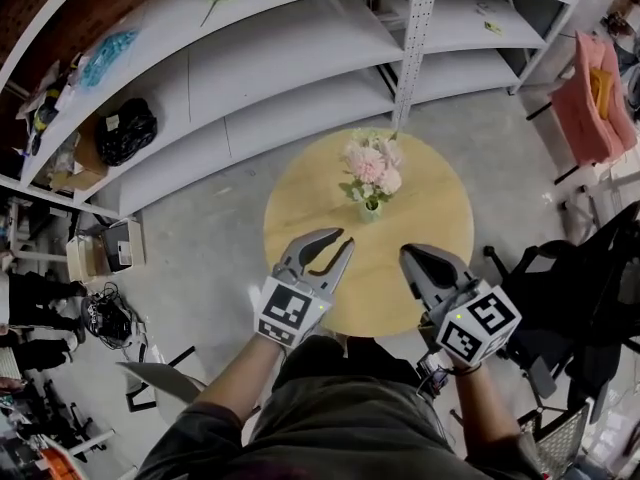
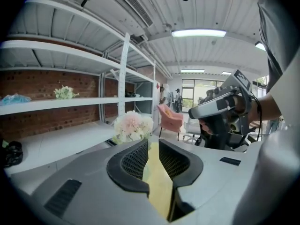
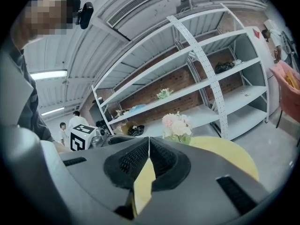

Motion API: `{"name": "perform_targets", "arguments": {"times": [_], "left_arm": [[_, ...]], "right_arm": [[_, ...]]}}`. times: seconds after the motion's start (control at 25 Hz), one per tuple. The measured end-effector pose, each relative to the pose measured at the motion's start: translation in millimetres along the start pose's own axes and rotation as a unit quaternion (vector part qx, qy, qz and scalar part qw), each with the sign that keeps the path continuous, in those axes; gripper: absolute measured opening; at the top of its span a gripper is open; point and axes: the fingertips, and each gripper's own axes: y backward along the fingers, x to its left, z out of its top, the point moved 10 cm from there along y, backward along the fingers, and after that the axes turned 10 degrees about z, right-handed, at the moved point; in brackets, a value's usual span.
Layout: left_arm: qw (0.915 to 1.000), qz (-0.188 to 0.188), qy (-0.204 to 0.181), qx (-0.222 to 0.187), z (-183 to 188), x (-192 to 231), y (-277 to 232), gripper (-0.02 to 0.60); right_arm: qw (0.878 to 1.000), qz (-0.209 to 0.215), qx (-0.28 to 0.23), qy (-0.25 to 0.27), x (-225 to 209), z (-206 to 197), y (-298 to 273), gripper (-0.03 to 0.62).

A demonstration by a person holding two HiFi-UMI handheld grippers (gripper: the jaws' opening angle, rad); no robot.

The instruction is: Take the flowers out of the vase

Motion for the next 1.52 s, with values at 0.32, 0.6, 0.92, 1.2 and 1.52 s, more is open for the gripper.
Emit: {"name": "perform_targets", "arguments": {"times": [0.32, 0.6, 0.92, 1.2, 1.52], "left_arm": [[0.9995, 0.000, 0.023, 0.023, -31, 4, -58, 0.135], [0.9978, -0.018, 0.037, 0.051, -63, 11, -101, 0.204], [0.9954, -0.044, 0.050, 0.069, -87, 18, -141, 0.302], [0.9962, -0.050, 0.030, 0.064, -87, 18, -156, 0.302], [0.9970, -0.036, 0.047, 0.050, -83, 19, -161, 0.299]], "right_arm": [[1.000, 0.002, 0.020, -0.023, -29, -17, -6, 0.014], [0.999, -0.016, 0.029, -0.031, -43, -31, -13, 0.014], [0.997, -0.036, 0.048, -0.045, -44, -50, -15, 0.015], [0.996, -0.048, 0.055, -0.050, -50, -52, -19, 0.014], [0.995, -0.047, 0.063, -0.058, -55, -56, -20, 0.014]]}}
